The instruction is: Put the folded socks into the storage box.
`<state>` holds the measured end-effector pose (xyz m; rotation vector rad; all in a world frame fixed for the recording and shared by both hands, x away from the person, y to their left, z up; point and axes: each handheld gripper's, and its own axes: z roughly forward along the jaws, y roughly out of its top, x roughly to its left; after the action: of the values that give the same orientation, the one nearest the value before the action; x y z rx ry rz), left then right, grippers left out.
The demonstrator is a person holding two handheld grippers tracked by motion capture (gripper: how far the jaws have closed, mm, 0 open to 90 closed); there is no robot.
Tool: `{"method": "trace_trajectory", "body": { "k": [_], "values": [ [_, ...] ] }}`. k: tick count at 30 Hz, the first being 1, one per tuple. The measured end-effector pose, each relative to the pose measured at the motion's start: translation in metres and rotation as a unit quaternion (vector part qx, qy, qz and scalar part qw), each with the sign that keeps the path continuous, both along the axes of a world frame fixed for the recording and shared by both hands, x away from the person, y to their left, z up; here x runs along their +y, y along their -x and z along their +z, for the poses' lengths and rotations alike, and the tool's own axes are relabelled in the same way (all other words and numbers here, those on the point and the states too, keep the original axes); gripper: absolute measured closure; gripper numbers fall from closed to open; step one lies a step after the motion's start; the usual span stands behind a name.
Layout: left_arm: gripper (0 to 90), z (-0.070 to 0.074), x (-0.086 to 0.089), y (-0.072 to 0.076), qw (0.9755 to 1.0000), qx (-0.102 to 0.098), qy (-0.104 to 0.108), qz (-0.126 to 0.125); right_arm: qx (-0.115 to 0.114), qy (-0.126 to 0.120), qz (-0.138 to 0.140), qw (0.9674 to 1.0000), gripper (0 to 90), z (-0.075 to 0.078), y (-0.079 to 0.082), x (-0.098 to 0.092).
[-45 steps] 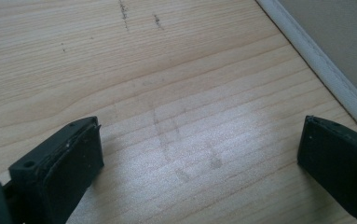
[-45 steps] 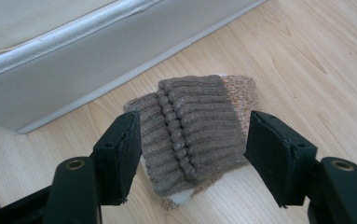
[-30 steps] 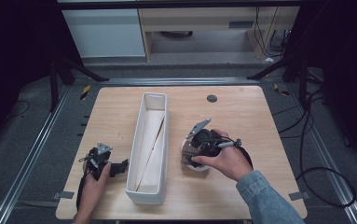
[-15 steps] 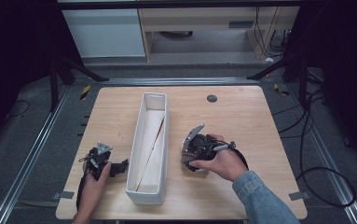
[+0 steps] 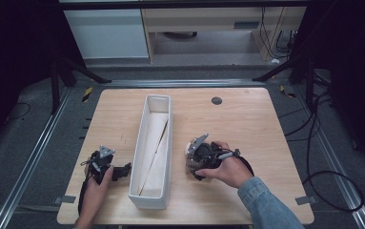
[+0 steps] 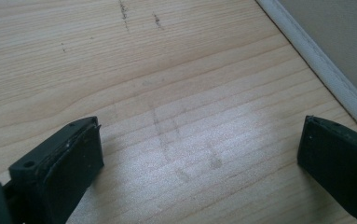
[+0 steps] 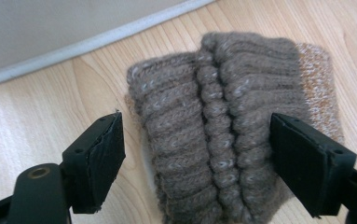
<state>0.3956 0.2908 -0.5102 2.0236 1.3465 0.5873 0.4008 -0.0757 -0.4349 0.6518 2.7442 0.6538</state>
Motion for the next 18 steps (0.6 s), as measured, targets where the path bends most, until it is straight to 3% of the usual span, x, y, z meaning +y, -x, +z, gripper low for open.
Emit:
{"method": "trace_trajectory", "body": {
  "k": [18],
  "values": [
    [0.0, 0.000, 0.000, 0.000, 1.0000, 0.000, 0.000, 0.000, -0.045, 0.041, 0.020, 0.9979, 22.9, -0.017, 0.004, 0.001]
  ]
}}
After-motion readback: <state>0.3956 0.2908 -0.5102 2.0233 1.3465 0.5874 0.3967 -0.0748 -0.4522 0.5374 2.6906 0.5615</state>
